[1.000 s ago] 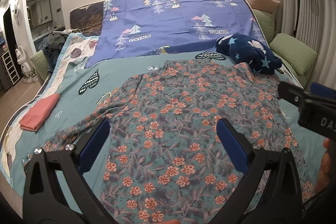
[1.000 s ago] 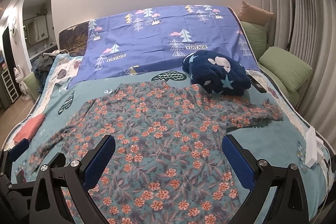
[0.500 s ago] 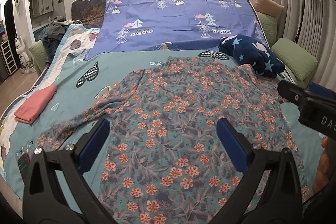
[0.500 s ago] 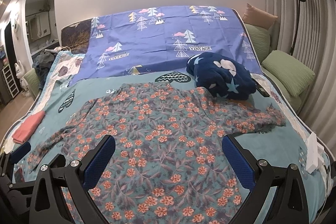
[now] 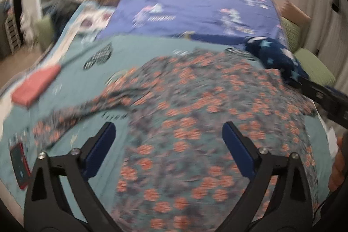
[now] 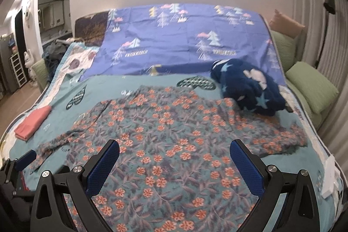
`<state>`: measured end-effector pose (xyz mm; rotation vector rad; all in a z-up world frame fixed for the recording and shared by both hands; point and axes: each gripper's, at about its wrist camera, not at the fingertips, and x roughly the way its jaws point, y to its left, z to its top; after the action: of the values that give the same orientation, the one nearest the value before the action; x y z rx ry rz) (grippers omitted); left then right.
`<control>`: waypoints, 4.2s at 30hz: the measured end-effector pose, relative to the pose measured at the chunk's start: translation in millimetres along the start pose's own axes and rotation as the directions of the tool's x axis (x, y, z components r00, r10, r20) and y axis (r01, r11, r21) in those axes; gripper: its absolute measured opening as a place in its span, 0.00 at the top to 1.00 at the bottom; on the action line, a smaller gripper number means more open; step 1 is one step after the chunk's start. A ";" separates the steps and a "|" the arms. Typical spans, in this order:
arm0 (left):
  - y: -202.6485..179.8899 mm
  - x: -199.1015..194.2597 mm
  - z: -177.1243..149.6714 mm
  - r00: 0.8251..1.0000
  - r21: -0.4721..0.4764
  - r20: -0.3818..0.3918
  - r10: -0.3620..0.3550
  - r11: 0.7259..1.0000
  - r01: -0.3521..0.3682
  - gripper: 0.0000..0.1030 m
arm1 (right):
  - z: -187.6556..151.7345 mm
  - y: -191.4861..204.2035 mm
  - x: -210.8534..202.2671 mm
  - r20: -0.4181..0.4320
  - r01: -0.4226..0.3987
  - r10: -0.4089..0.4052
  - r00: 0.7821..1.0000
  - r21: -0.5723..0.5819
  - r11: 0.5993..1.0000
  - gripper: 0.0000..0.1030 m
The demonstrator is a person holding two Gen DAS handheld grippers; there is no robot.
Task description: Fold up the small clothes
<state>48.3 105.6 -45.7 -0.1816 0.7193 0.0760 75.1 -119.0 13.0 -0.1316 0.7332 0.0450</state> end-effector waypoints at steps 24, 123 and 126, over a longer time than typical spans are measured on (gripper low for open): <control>331.9 82.8 -119.8 0.987 -0.942 -0.155 0.047 0.295 -0.162 0.63 | -19.4 17.2 54.8 -0.118 -0.041 0.034 0.992 -0.057 0.998 0.00; 107.9 136.8 98.6 0.976 -0.137 -0.150 -0.155 0.981 0.135 0.50 | 4.8 -105.3 222.3 -0.324 -0.427 0.607 0.726 0.480 0.767 0.32; 109.9 178.4 100.4 0.950 -0.196 -0.251 -0.187 0.971 0.139 0.50 | 12.2 -89.8 234.5 -0.322 -0.469 0.603 0.730 0.406 0.784 0.31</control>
<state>232.8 233.9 -104.9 -0.4265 0.9654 -0.0454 265.1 -207.5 -125.8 0.3903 1.2081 0.4841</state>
